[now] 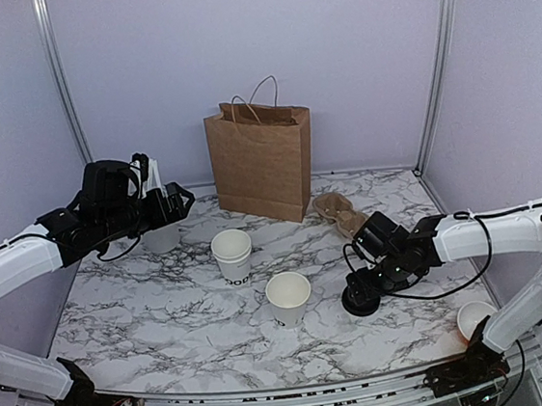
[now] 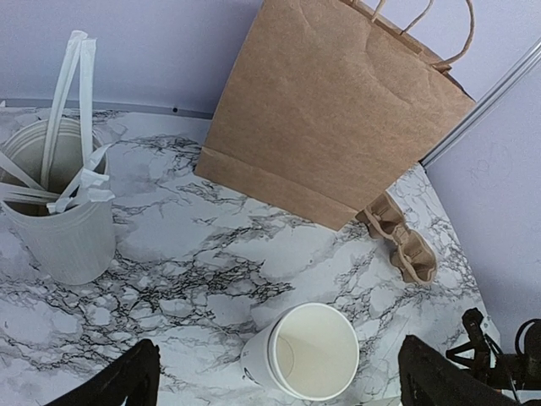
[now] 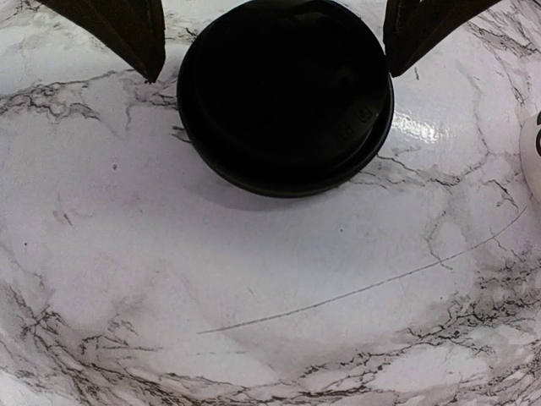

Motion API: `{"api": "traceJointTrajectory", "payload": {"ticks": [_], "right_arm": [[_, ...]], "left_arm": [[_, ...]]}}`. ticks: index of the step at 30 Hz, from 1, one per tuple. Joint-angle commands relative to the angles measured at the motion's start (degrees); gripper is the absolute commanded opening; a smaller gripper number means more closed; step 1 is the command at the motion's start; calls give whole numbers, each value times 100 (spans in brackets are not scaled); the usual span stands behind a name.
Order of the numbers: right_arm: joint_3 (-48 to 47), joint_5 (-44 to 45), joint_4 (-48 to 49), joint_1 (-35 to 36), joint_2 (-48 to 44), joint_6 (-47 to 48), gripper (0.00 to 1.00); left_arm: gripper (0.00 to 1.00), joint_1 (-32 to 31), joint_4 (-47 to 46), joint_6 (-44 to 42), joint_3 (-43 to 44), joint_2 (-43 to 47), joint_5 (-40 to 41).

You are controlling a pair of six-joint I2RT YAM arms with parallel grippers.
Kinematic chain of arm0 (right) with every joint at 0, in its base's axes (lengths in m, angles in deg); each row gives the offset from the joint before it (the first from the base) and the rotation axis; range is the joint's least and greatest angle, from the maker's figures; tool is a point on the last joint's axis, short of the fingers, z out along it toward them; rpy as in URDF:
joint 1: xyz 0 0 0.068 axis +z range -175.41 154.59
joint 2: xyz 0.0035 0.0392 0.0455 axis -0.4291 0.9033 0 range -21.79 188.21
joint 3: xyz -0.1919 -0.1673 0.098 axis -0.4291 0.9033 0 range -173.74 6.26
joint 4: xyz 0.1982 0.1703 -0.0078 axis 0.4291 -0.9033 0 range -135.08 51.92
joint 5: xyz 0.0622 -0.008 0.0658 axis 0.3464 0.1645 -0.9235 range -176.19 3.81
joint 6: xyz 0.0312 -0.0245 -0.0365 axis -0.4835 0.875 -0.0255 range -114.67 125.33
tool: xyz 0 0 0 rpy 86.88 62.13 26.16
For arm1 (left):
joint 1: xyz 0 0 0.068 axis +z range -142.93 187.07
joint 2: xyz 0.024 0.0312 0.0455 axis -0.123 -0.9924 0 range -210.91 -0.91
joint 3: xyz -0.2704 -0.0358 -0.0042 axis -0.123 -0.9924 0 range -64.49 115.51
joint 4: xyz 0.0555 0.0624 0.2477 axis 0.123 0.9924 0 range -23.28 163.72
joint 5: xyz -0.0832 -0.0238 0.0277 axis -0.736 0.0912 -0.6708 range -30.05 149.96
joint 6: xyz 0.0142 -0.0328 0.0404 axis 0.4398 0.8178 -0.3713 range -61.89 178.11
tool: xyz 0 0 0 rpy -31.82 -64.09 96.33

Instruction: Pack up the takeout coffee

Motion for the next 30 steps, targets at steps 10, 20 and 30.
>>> {"api": "traceJointTrajectory", "payload": {"ticks": [10, 20, 30], "right_arm": [[-309, 183, 98, 166, 325, -84, 86], [-319, 175, 114, 212, 474, -89, 83], [-515, 350, -105, 257, 532, -82, 77]], "left_arm": [[99, 49, 38, -5, -142, 216, -61], [99, 63, 41, 4, -150, 194, -70], [99, 62, 53, 8, -150, 178, -70]]}}
